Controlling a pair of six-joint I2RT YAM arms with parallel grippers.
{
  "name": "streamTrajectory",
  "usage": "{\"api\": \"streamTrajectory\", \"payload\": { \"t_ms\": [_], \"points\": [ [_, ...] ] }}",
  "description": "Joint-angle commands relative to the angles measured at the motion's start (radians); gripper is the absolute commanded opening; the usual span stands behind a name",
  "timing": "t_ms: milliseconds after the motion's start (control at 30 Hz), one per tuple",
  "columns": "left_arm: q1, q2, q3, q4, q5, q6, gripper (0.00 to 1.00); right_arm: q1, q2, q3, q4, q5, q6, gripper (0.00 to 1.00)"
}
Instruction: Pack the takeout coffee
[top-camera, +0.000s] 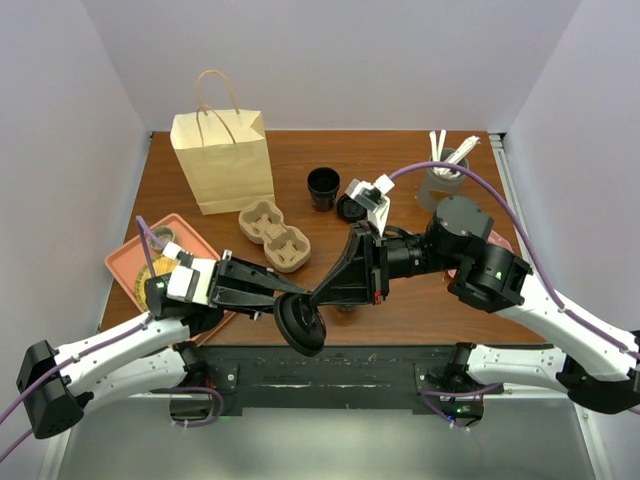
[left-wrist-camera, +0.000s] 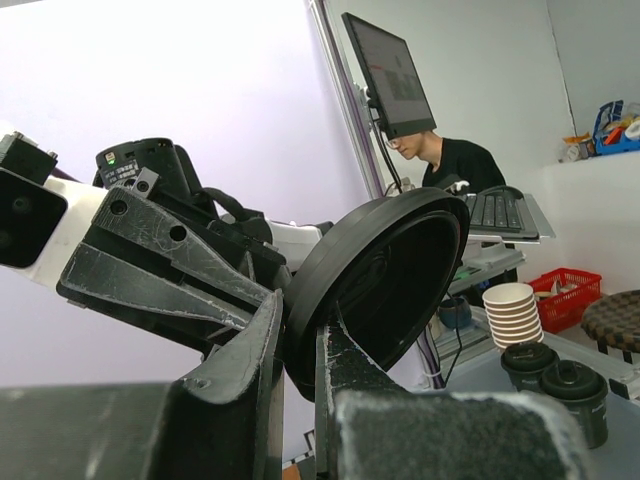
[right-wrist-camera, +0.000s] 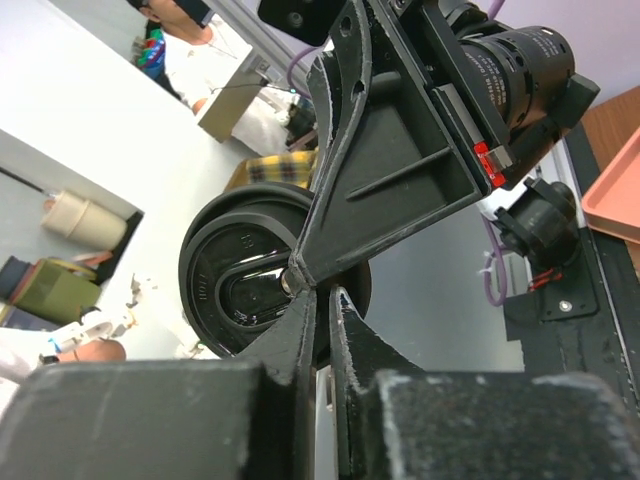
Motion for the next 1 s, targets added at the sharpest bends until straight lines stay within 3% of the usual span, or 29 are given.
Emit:
{"api": "streamTrajectory", "payload": {
  "t_ms": [0,133,733,867,967],
  "points": [
    [0.003,-0.002,-0.004,0.037,-0.046,0.058,0.0,0.012,-0.009,0.038,-0.102,0.051,-0.059,0.0],
    [0.003,-0.009,0.008,-0.026,-0.055,0.083,0.0,0.012,-0.041,0.035,-0.143,0.082,-0.089,0.0],
    [0.003,-0.066,-0.007,-0.178,-0.143,0.124,0.24,0.012,-0.148,-0.051,-0.147,0.228,-0.016,0.0],
    [0.003,-0.075,-0.007,-0.207,-0.149,0.129,0.25,0.012,-0.164,-0.071,-0.144,0.24,-0.007,0.0],
    [0.003,-0.078,-0.019,-0.193,-0.147,0.133,0.17,0.012,-0.162,-0.074,-0.141,0.235,-0.004,0.0]
  ]
}}
